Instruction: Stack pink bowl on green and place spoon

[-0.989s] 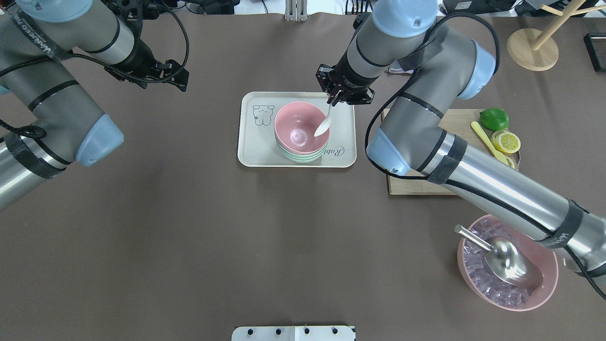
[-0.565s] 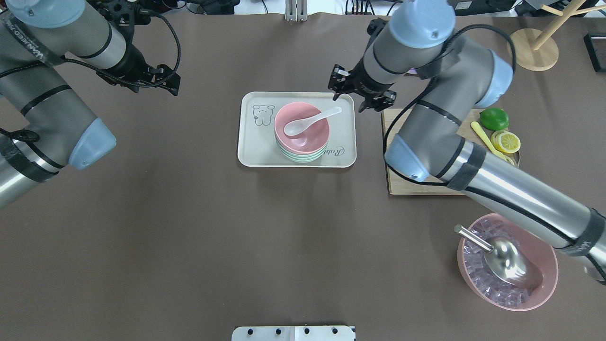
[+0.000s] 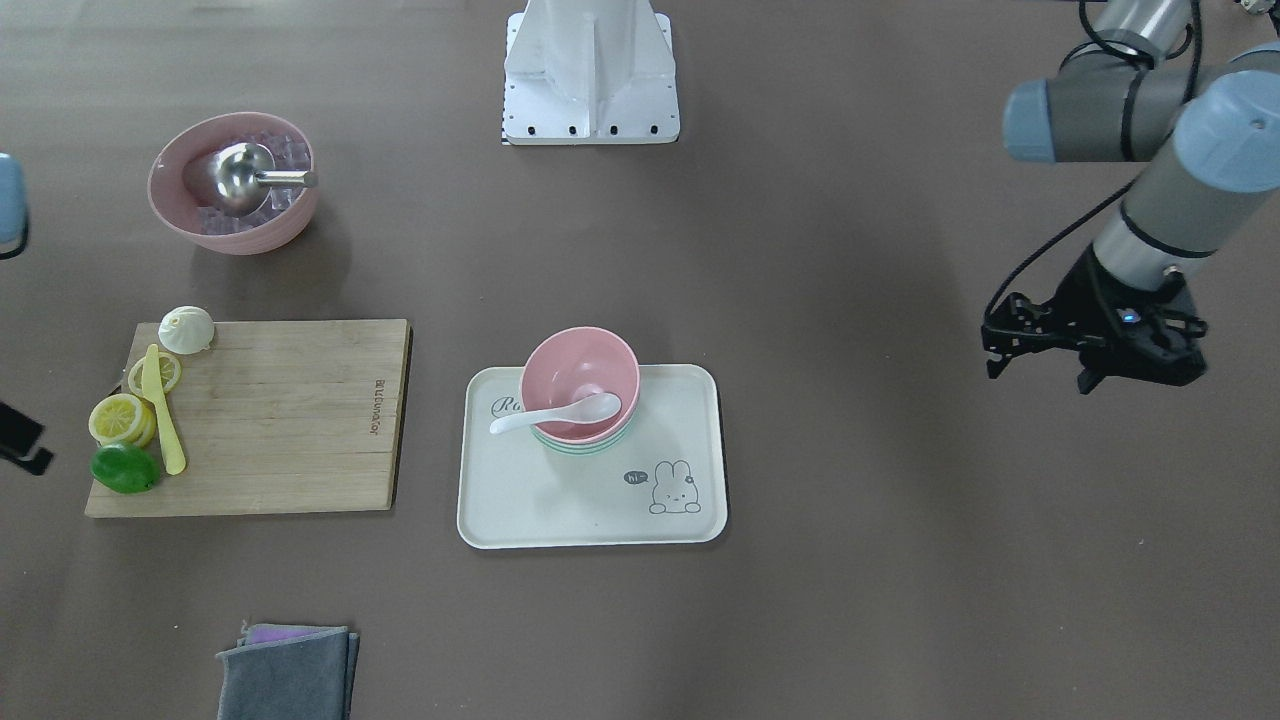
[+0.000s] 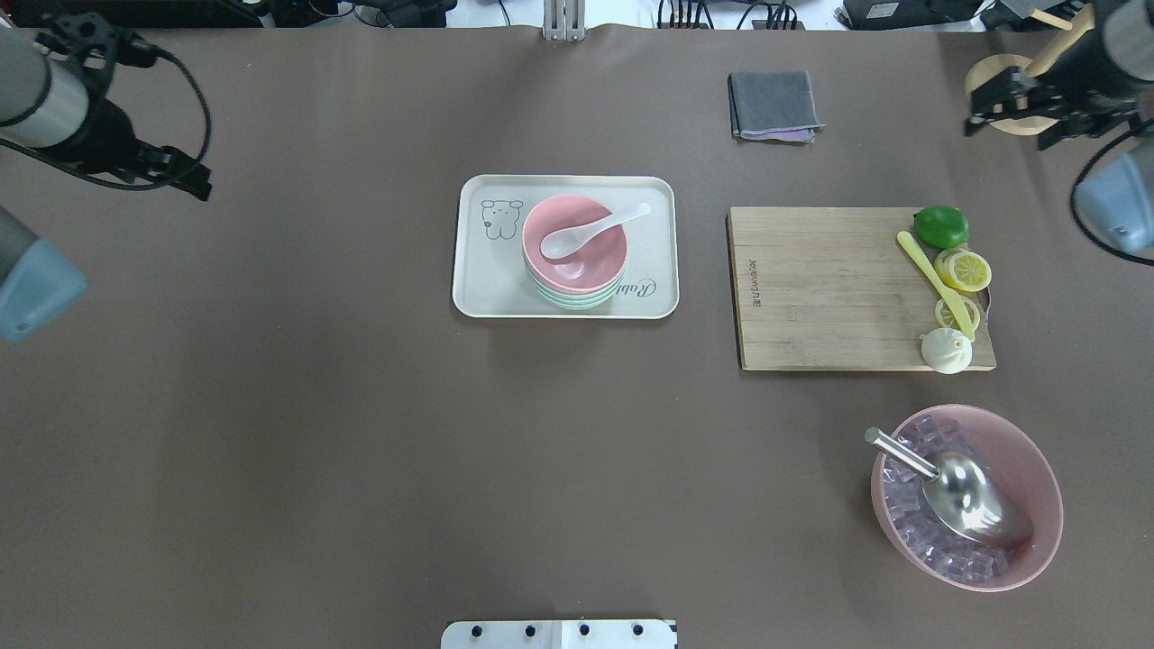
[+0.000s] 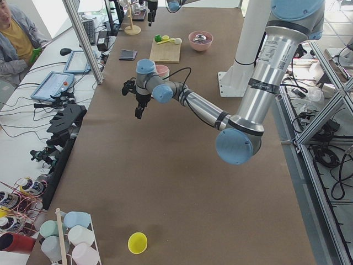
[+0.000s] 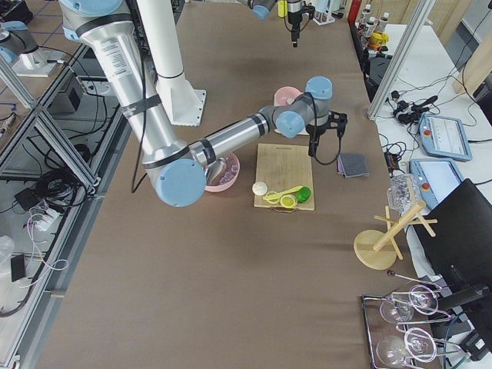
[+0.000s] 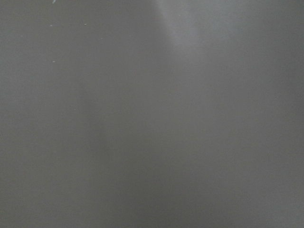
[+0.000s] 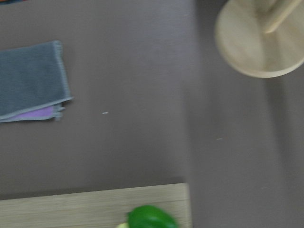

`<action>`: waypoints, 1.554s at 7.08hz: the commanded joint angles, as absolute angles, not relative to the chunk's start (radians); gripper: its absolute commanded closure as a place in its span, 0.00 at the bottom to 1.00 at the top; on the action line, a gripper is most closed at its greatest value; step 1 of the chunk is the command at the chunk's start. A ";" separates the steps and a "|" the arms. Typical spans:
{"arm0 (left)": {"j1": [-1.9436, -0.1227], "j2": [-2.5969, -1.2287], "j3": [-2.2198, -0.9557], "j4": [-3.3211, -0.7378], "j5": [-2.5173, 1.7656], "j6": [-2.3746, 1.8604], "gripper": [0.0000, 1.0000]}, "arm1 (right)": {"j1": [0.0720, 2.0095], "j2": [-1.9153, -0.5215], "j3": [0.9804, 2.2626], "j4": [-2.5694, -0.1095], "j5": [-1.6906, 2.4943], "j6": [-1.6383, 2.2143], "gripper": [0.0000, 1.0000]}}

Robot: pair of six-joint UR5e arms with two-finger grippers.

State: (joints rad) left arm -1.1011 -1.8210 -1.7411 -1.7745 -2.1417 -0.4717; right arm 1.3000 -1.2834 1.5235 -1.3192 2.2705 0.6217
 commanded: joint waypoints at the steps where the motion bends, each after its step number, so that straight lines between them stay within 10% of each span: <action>1: -1.285 -1.631 -1.732 -1.776 -2.343 -0.213 0.02 | 1.439 -1.342 1.428 -1.321 2.287 0.280 0.00; 11: -1.324 -1.557 -1.706 -1.833 -2.338 -0.195 0.02 | 1.477 -1.370 1.420 -1.318 2.292 0.150 0.00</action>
